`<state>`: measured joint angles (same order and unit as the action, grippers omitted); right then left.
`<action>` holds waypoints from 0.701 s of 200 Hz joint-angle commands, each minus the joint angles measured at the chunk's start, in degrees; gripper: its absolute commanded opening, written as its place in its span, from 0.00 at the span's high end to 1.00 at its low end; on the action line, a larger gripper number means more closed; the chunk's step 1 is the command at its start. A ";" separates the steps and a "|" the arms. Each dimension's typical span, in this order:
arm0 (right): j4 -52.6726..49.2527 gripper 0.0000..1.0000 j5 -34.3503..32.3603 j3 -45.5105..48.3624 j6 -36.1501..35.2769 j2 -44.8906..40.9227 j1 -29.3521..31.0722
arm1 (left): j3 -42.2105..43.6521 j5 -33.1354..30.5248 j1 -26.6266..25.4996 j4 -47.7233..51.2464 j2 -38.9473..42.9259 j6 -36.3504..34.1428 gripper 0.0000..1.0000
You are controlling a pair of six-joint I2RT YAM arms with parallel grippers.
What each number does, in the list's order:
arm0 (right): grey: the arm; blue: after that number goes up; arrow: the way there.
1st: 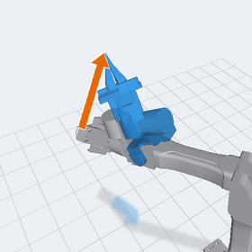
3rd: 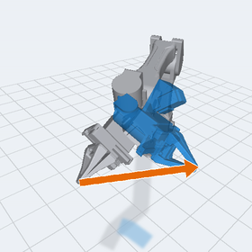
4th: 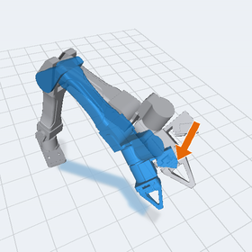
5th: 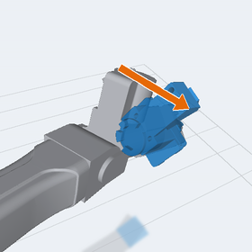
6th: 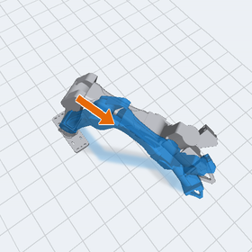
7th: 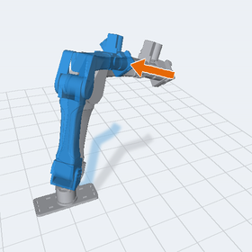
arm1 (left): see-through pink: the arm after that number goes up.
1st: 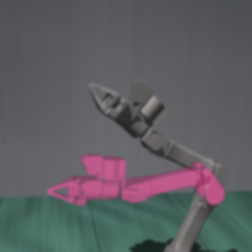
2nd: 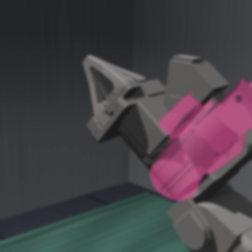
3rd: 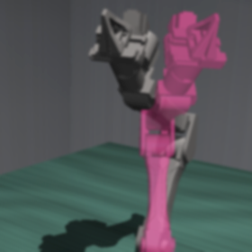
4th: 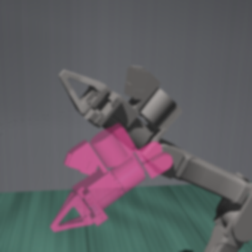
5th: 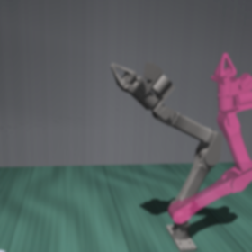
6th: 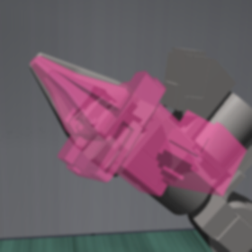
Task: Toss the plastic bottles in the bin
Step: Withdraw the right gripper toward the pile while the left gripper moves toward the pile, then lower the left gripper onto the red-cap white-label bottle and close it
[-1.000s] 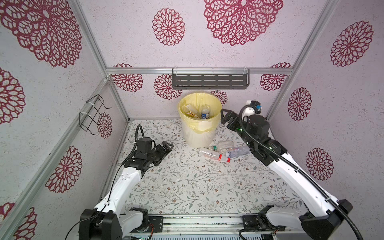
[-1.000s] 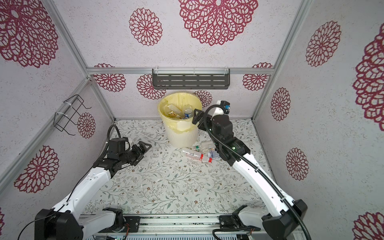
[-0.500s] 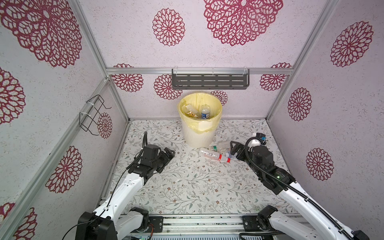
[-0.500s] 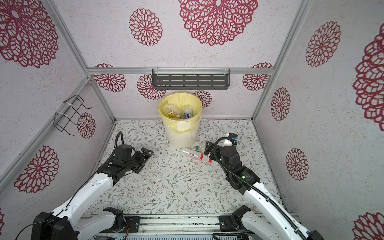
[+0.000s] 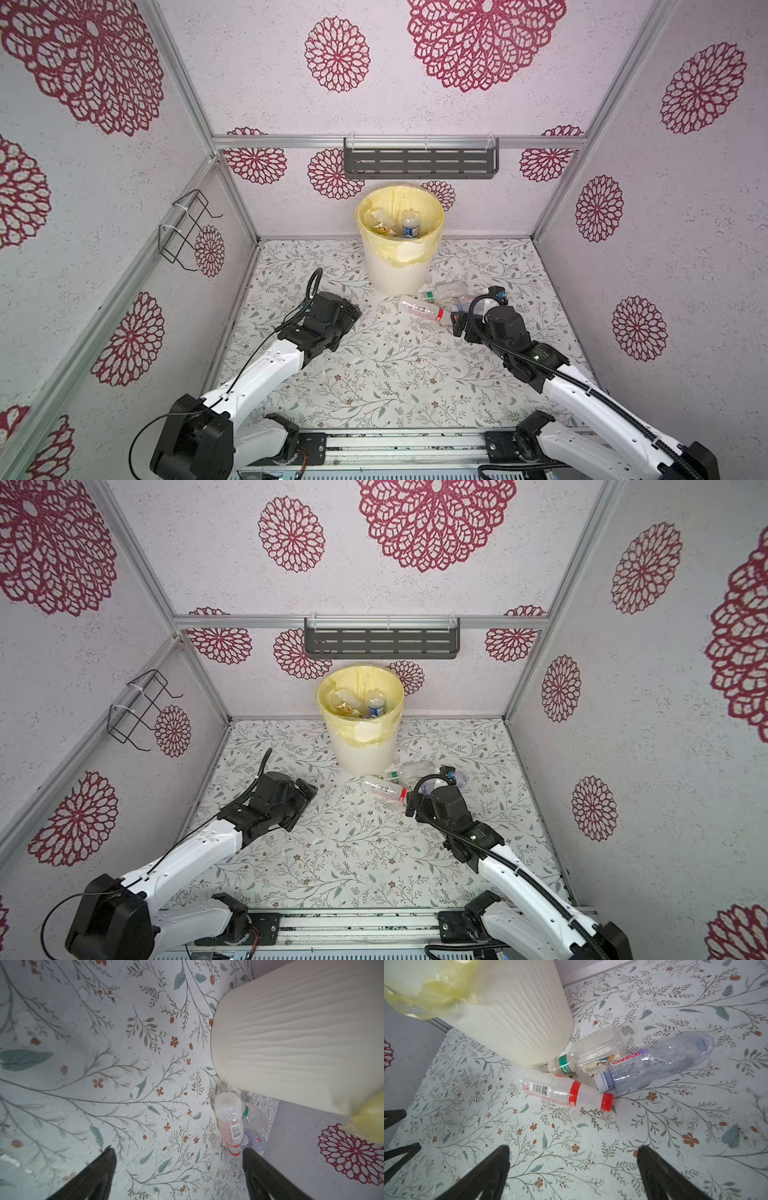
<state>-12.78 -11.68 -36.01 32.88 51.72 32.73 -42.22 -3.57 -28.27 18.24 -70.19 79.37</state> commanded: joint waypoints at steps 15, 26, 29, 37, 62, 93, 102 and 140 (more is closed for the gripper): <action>-1.22 0.01 0.11 1.78 -3.30 -2.93 -0.82 | -4.27 -8.01 -4.55 -0.49 -3.51 7.28 0.03; -1.51 0.01 0.01 2.53 -3.22 -4.40 -0.91 | -5.66 -9.33 -5.73 -0.58 -4.76 8.21 0.03; -1.55 0.01 0.01 2.68 -3.18 -4.79 -0.87 | -6.13 -9.73 -6.09 -0.45 -5.19 8.49 0.03; -1.54 0.01 -0.09 3.29 -3.05 -5.93 -1.00 | -7.43 -10.75 -6.91 0.21 -6.40 9.58 0.03; -2.10 0.01 -0.09 4.80 -1.66 -8.45 -1.29 | -12.26 -12.24 -9.10 1.67 -10.92 10.91 0.03; -4.73 0.01 -0.35 4.80 0.19 -9.87 -1.59 | -17.01 -11.94 -11.13 1.22 -16.32 12.35 0.03; -5.23 0.01 -0.42 5.05 0.91 -10.53 -1.60 | -18.27 -11.86 -11.54 0.93 -17.82 12.54 0.03; -8.17 0.01 -1.97 6.44 3.81 -14.98 -1.68 | -23.17 -13.20 -13.02 1.38 -23.38 12.03 0.02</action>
<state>-18.20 -11.77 -29.82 33.76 39.77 31.44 -62.65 -14.26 -40.36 18.81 -90.96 90.72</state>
